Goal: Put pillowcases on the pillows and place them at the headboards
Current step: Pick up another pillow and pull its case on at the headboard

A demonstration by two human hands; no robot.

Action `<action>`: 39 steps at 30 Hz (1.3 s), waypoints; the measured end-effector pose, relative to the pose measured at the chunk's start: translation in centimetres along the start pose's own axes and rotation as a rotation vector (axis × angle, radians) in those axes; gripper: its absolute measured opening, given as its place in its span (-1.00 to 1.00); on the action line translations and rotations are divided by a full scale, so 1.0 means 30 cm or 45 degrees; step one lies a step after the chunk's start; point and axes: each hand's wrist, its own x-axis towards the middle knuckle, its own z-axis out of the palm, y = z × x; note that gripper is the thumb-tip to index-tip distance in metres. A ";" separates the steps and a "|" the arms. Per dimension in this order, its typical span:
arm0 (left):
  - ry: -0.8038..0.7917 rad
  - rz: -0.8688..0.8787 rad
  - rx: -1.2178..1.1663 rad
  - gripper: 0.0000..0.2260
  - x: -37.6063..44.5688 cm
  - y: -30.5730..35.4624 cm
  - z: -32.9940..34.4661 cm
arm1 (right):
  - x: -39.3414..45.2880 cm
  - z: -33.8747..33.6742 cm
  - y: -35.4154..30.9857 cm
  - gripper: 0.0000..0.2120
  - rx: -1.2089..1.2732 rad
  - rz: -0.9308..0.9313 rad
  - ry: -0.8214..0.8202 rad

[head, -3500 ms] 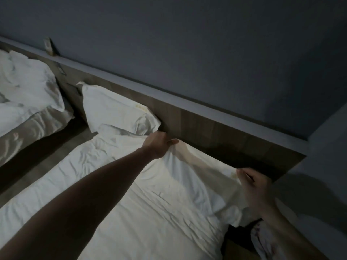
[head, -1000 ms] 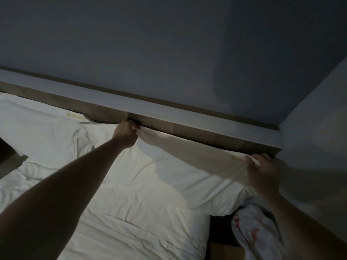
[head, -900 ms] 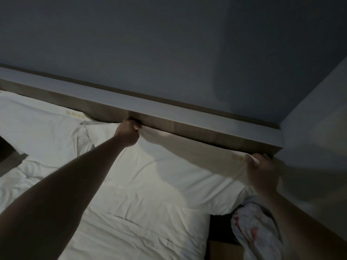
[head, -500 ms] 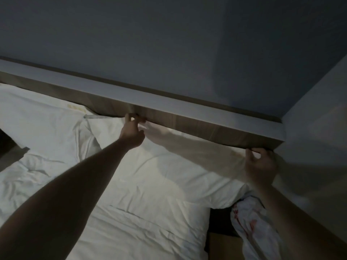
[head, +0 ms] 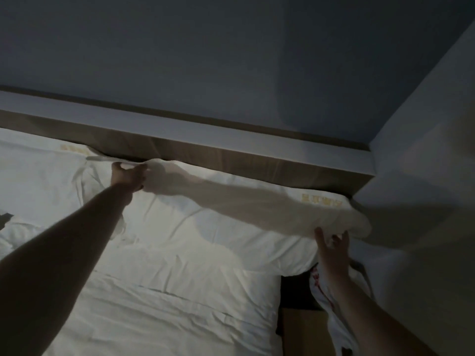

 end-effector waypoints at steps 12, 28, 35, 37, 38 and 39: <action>-0.034 0.062 -0.038 -0.27 0.055 0.067 0.072 | 0.015 -0.024 -0.060 -0.62 -0.242 -0.300 0.393; -0.255 0.065 -0.070 -0.35 -0.008 -0.003 0.014 | 0.061 -0.044 0.004 -0.90 -0.029 -0.087 0.549; -0.112 0.714 0.807 -0.48 -0.187 -0.087 0.103 | -0.042 0.054 -0.130 -0.68 -0.524 -0.963 0.198; -0.157 0.800 0.950 -0.56 -0.190 -0.074 0.136 | -0.026 0.106 -0.215 -0.66 -0.646 -0.925 0.003; -0.188 0.807 1.047 -0.58 -0.192 -0.065 0.152 | -0.006 0.128 -0.239 -0.67 -0.712 -0.894 -0.063; -0.227 0.821 1.135 -0.59 -0.183 -0.065 0.168 | 0.014 0.146 -0.258 -0.68 -0.803 -0.850 -0.103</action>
